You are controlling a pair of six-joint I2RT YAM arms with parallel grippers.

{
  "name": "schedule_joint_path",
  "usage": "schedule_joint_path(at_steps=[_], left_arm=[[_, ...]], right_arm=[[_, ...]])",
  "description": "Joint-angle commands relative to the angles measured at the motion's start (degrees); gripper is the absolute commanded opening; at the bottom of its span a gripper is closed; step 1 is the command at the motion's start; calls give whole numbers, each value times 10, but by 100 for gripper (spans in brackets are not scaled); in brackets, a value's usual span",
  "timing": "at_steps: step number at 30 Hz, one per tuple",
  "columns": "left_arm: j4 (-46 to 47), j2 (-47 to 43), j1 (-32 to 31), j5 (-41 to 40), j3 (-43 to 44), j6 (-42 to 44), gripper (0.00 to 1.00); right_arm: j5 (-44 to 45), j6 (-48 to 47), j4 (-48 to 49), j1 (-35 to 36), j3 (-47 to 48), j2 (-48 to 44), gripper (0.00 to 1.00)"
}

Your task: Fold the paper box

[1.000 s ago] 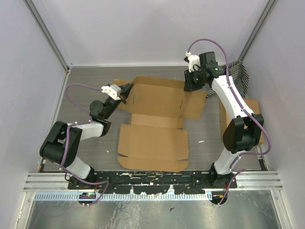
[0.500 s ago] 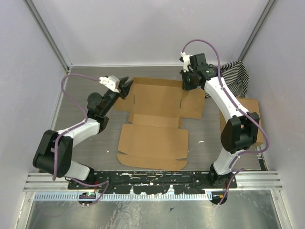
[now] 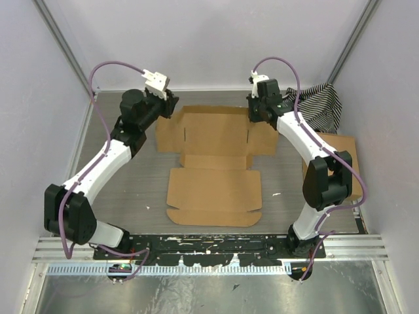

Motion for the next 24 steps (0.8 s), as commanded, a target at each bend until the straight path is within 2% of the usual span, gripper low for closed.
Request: schedule_joint_path(at_steps=[1,9,17,24], left_arm=[[-155,24,0,-1,45,-22,30],[-234,66,-1,0,90,-48,31],[-229,80,-8,-33,81,-52,30],[-280,110,-10,-42,126,-54,29]], right_arm=[[24,35,92,7,-17,-28,4],[6,34,96,12,-21,-32,5],[3,26,91,20,-29,-47,5],[3,24,87,22,-33,-58,6]])
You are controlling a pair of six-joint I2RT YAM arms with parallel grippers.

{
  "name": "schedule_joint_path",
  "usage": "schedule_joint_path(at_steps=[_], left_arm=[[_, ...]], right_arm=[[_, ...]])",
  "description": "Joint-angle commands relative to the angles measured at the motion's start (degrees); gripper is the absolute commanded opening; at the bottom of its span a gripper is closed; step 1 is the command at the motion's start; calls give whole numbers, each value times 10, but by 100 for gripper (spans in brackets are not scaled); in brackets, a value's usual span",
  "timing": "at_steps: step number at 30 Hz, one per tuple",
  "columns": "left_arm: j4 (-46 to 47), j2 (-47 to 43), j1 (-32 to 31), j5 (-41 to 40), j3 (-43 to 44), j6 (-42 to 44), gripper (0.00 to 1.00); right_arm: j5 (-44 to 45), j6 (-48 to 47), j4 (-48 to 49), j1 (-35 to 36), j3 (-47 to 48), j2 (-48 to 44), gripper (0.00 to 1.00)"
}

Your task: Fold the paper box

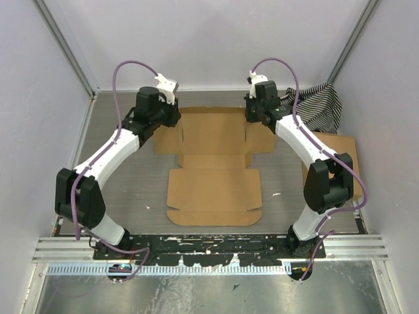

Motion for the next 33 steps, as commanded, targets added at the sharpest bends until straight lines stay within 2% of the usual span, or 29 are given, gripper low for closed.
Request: schedule_joint_path(at_steps=[1,9,13,17,26,30,33], left_arm=[[-51,30,-3,-16,58,-6,29],[-123,65,-9,-92,114,-3,29],[-119,47,-9,-120,108,-13,43],[-123,32,-9,-133,107,-16,52],[-131,51,-9,-128,129,-5,46],[-150,72,-9,-114,151,-6,38],[-157,83,-10,-99,157,-12,27]], right_arm=[[-5,-2,27,5,5,-43,6],[-6,-1,26,8,2,-45,6],[-3,-2,27,8,1,-44,6],[-5,-1,27,9,-1,-43,6],[-10,-1,28,9,-3,-45,6],[-13,0,28,9,-2,-44,6],[-16,1,27,10,1,-40,6]])
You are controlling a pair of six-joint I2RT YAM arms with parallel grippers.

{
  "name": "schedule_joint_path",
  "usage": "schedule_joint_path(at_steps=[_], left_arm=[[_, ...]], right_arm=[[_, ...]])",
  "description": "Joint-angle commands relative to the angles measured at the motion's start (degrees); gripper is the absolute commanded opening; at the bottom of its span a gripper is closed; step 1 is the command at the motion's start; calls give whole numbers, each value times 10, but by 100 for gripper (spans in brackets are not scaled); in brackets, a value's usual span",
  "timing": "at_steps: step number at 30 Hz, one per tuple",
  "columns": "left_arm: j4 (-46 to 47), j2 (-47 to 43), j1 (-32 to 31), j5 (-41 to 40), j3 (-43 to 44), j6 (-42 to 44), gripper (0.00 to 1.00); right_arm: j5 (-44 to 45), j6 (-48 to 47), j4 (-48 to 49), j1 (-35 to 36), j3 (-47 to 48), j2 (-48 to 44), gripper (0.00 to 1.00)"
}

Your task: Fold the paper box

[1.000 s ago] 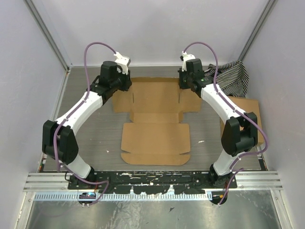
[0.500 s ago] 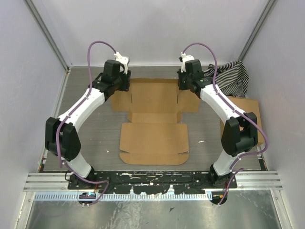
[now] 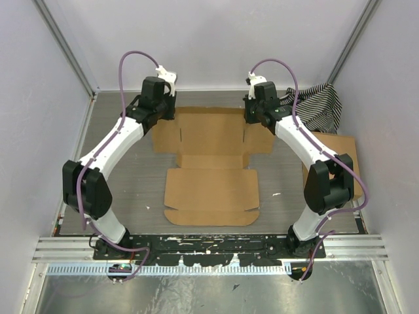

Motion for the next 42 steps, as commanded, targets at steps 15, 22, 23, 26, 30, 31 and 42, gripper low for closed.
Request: schedule_joint_path(at_steps=[15,22,23,26,30,31,42], left_arm=[[-36,49,-1,35,32,-4,22],[6,39,-2,7,8,-12,0],[23,34,-1,-2,-3,-11,0],[103,6,-1,-35,-56,-4,0],[213,-26,3,-65,-124,6,0],[245,-32,4,-73,-139,10,0],[588,-54,41,-71,-290,9,0]], right_arm=[[-20,3,23,4,12,-27,6],[-33,8,9,4,27,-13,25],[-40,7,4,4,33,-10,37],[-55,1,-12,4,48,-10,56],[-59,-10,-21,-3,59,-33,61],[-57,-9,-13,-11,56,-44,61],[-114,65,113,-219,-39,-74,56]])
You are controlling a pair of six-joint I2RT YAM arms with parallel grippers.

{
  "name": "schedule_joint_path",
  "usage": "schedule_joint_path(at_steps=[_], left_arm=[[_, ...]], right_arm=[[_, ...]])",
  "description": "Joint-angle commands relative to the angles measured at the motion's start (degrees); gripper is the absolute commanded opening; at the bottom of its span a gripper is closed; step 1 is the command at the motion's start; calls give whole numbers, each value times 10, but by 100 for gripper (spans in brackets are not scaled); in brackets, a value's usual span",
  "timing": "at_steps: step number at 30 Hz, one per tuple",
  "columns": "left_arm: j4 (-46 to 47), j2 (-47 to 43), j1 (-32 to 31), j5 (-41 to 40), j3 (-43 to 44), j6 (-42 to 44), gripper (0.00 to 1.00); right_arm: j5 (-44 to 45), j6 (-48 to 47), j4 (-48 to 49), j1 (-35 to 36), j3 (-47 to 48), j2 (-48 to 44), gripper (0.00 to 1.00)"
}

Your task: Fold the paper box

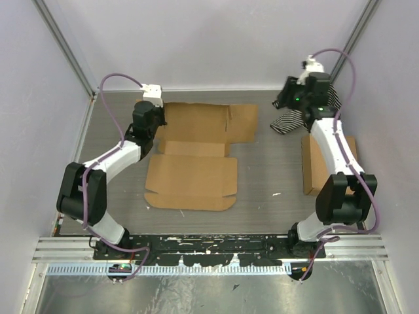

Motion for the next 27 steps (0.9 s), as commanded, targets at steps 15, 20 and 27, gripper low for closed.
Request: schedule_joint_path(at_steps=[15,20,27], left_arm=[[430,65,15,-16,-187,-34,0],[426,82,15,-24,-190,-43,0],[315,72,15,-31,-142,-27,0]], right_arm=[[-286,-61,76,-42,-21,178,49],[-279,-97,60,-2,-24,170,50],[-299,-122,73,26,-45,151,51]])
